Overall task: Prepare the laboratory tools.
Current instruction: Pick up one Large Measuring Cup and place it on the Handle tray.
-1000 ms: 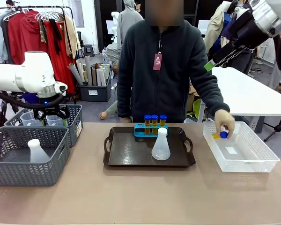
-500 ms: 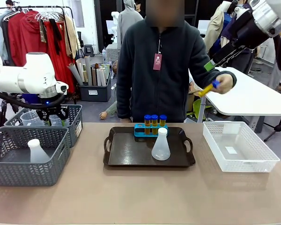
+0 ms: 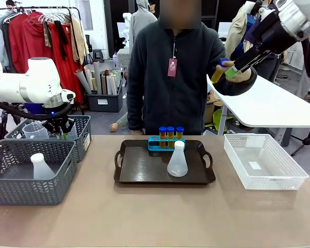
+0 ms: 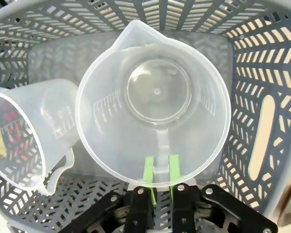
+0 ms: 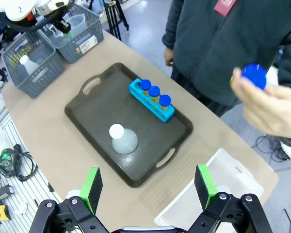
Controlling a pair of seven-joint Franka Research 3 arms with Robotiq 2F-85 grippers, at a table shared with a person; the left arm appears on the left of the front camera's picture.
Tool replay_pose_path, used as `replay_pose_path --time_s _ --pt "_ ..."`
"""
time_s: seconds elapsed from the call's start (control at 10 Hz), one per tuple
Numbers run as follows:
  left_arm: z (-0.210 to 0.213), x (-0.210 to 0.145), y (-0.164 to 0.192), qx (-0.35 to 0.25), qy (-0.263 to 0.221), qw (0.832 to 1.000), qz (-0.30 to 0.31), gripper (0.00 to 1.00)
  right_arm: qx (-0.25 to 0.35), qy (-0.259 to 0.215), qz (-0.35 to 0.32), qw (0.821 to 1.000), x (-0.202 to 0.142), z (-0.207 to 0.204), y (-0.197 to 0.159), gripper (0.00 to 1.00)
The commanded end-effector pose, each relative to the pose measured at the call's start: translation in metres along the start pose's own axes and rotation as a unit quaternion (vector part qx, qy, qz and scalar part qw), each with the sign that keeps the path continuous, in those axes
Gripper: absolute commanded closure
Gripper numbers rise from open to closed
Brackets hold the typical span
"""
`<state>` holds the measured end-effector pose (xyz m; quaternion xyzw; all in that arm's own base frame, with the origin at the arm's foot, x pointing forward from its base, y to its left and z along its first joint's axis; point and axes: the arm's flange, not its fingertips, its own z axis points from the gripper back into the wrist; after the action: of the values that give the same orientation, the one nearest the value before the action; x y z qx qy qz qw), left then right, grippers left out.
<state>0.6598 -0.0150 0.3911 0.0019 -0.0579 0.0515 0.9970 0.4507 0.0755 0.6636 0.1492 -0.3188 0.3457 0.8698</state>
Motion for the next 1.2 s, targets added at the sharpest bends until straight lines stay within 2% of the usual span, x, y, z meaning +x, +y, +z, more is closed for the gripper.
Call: replay_pose_path --time_s 0.0,0.2,0.4,0.8,1.1 --pt "0.007 -0.001 0.005 -0.013 -0.004 1.000 -0.001 1.00 0.004 -0.003 0.001 1.000 0.001 0.001 0.000 0.00" --pt "0.024 -0.007 0.001 -0.021 -0.008 1.000 -0.002 1.00 0.004 -0.003 0.001 1.000 0.001 0.001 0.000 0.00" --pt "0.060 -0.015 -0.012 -0.018 -0.011 1.000 -0.008 1.00 0.004 -0.003 0.001 1.000 0.001 0.001 0.000 0.00" --pt "0.169 -0.040 -0.047 0.005 -0.021 0.998 -0.062 1.00 0.004 -0.003 0.001 1.000 0.001 0.001 0.000 0.00" --pt "0.261 -0.064 -0.073 0.016 -0.033 0.989 -0.142 1.00 0.004 -0.003 0.001 1.000 0.001 0.001 0.000 0.00"
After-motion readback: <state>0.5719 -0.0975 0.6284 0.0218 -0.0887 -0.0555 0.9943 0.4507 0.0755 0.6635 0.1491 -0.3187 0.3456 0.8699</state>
